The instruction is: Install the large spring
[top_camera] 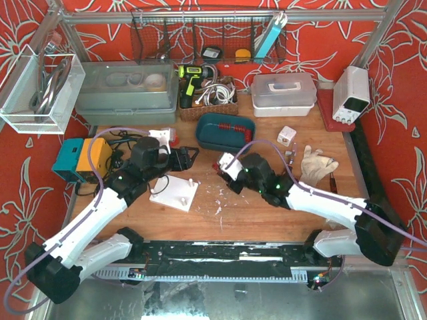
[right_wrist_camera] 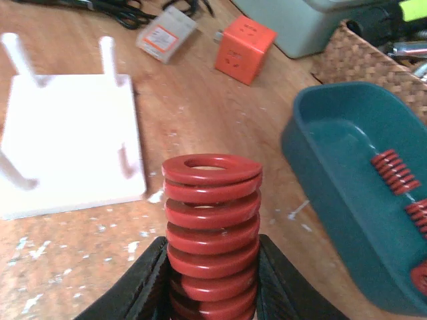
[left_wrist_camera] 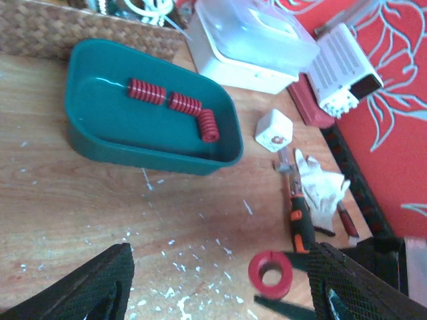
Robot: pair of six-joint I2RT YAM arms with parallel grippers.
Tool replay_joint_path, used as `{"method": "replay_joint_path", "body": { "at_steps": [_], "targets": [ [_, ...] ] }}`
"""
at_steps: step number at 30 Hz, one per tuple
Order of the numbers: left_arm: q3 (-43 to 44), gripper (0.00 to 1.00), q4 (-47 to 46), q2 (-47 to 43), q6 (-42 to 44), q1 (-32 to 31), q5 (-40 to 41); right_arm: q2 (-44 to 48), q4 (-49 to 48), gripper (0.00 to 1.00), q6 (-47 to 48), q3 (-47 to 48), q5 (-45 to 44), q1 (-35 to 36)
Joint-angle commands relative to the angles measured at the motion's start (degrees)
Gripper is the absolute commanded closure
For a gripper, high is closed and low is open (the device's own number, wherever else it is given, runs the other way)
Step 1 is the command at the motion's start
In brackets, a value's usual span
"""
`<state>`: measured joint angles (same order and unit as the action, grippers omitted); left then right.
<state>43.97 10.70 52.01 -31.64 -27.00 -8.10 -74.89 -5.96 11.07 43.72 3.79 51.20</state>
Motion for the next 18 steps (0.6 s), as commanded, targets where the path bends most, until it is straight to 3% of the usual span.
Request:
{"method": "replay_joint_path", "body": {
  "at_steps": [1, 7, 18],
  "targets": [
    [4.9, 0.29, 8.5, 3.2, 6.5, -0.1, -9.0, 5.4, -12.8, 1.0, -3.9, -5.9, -2.2, 3.8],
    [7.5, 0.36, 11.6, 7.5, 7.5, -2.4, -12.6, 7.3, -19.5, 1.0, -2.8, -11.9, -5.9, 7.6],
    [6.4, 0.35, 7.8, 12.6, 4.5, -8.2, -17.5, 5.0, -21.8, 1.0, -1.2, -12.0, -7.8, 10.2]
  ]
}}
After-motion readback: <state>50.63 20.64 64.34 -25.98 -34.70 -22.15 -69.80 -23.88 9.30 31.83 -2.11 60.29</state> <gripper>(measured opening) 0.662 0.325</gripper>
